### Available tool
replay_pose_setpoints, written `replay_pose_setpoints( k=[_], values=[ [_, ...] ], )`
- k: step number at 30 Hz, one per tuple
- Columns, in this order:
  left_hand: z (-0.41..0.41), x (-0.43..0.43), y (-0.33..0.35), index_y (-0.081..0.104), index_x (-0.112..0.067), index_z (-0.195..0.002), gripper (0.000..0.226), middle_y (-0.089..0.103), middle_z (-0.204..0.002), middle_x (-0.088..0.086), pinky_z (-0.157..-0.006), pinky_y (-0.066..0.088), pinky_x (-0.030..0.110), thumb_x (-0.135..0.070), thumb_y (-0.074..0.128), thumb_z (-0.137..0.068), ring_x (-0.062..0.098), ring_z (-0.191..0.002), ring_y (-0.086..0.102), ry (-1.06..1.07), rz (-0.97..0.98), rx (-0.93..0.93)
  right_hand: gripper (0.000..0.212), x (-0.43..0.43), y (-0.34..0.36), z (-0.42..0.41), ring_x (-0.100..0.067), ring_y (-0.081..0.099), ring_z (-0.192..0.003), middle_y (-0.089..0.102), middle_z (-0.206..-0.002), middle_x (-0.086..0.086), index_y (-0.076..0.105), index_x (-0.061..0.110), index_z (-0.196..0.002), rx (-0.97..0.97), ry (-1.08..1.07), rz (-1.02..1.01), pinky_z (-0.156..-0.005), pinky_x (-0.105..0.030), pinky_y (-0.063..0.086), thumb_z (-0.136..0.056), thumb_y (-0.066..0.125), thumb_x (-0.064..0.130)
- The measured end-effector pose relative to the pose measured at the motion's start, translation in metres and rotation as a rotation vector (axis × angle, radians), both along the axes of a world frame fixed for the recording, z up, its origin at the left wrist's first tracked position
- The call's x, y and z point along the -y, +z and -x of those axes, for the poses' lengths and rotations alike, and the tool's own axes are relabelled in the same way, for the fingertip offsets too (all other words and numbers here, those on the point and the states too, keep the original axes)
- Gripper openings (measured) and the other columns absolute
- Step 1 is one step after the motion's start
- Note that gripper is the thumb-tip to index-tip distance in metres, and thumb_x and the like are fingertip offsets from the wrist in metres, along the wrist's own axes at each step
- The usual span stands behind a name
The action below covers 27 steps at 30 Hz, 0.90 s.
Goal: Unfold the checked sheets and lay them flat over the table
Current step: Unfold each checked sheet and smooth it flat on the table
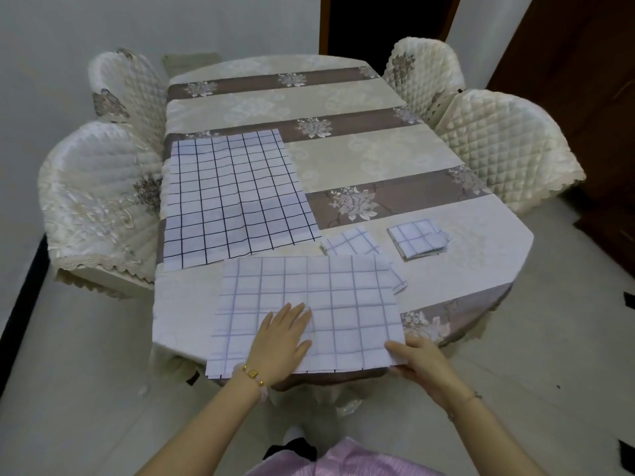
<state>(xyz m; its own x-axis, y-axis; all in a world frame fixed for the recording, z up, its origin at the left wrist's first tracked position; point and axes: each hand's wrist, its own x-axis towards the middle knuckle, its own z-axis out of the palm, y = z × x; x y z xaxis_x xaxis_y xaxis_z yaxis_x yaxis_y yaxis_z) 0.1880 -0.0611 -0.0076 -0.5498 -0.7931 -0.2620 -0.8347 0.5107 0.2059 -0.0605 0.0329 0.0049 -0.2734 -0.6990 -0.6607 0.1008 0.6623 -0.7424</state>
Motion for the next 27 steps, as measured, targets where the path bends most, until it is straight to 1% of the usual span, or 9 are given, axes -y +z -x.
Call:
replay_pose_setpoints(
  k=[1,3,5,9,13,17,21,24,27],
  values=[
    [0.004,-0.003,0.0,0.044,-0.018,-0.14,0.077,0.039,-0.149,0.001,-0.111,0.03,0.044,-0.054,0.016,-0.078,0.024,-0.138,0.038,-0.014,-0.004,-0.059,0.031,-0.001,-0.001,-0.001,-0.023,0.067,-0.085,0.07,-0.1,-0.021,0.063,-0.01,-0.106,0.005,-0.007,0.003,-0.062,-0.023,0.055,-0.088,0.063,0.014],
    [0.012,-0.014,0.005,0.025,-0.02,-0.148,0.089,0.019,-0.158,0.0,-0.118,0.009,0.039,-0.061,0.005,-0.072,0.021,-0.146,0.014,-0.018,-0.093,-0.123,0.031,-0.001,0.001,-0.004,-0.025,0.067,-0.088,0.07,-0.102,-0.023,0.064,-0.01,-0.105,0.021,-0.033,0.016,-0.064,-0.023,0.056,-0.088,0.064,0.016],
    [0.021,-0.023,0.013,0.021,-0.023,-0.149,0.088,0.017,-0.158,-0.001,-0.118,0.005,0.035,-0.065,0.009,-0.073,0.017,-0.146,0.011,-0.052,-0.082,-0.151,0.036,0.001,0.005,-0.007,-0.023,0.063,-0.085,0.067,-0.093,-0.016,0.062,-0.013,-0.103,0.029,-0.052,0.042,-0.062,-0.021,0.056,-0.087,0.065,0.019],
    [0.04,-0.038,0.022,0.024,-0.024,-0.148,0.071,0.023,-0.156,-0.004,-0.118,0.011,0.031,-0.06,0.039,-0.089,0.014,-0.143,0.019,-0.102,-0.07,-0.225,0.022,0.002,0.018,-0.015,-0.013,0.066,-0.073,0.071,-0.087,-0.006,0.071,0.003,-0.097,0.032,-0.034,0.088,-0.056,-0.018,0.053,-0.088,0.063,0.022],
    [0.056,-0.041,0.031,0.04,-0.022,-0.14,0.059,0.041,-0.145,-0.005,-0.11,0.026,0.026,-0.053,0.044,-0.09,0.013,-0.132,0.037,-0.073,-0.07,-0.334,0.018,0.006,0.025,-0.021,-0.016,0.07,-0.069,0.075,-0.083,-0.008,0.073,0.011,-0.092,0.029,-0.018,0.137,-0.061,-0.027,0.057,-0.087,0.064,0.026],
    [0.06,-0.037,0.037,0.059,-0.016,-0.116,0.044,0.06,-0.119,-0.004,-0.092,0.043,0.029,-0.047,0.041,-0.089,0.014,-0.108,0.054,0.023,-0.122,-0.421,0.021,0.007,0.027,-0.024,-0.019,0.072,-0.082,0.077,-0.087,-0.002,0.073,0.013,-0.094,0.018,-0.032,0.165,-0.077,-0.036,0.059,-0.086,0.066,0.03],
    [0.055,-0.023,0.041,0.064,-0.021,-0.086,0.008,0.066,-0.094,-0.006,-0.082,0.048,0.029,-0.026,0.057,-0.088,0.01,-0.09,0.059,0.233,-0.276,-0.613,0.019,0.007,0.032,-0.019,-0.016,0.072,-0.08,0.077,-0.092,-0.004,0.071,0.009,-0.103,0.055,-0.04,0.194,-0.066,-0.03,0.058,-0.086,0.066,0.017],
    [0.051,-0.01,0.053,0.056,-0.029,-0.065,0.025,0.061,-0.069,-0.011,-0.066,0.04,0.015,-0.019,0.055,-0.089,-0.001,-0.067,0.054,0.268,-0.376,-0.703,0.019,0.007,0.041,-0.013,-0.015,0.072,-0.084,0.076,-0.097,-0.003,0.071,0.01,-0.103,0.075,0.024,0.234,-0.069,-0.025,0.057,-0.085,0.065,0.006],
    [0.05,0.0,0.064,0.054,-0.027,-0.056,0.036,0.053,-0.055,-0.013,-0.058,0.033,0.015,-0.02,0.053,-0.092,-0.001,-0.056,0.044,0.309,-0.457,-0.785,0.018,0.01,0.052,-0.006,-0.019,0.071,-0.091,0.076,-0.097,-0.002,0.073,0.014,-0.1,0.023,0.074,0.277,-0.082,-0.032,0.058,-0.084,0.066,0.008]
  ],
)
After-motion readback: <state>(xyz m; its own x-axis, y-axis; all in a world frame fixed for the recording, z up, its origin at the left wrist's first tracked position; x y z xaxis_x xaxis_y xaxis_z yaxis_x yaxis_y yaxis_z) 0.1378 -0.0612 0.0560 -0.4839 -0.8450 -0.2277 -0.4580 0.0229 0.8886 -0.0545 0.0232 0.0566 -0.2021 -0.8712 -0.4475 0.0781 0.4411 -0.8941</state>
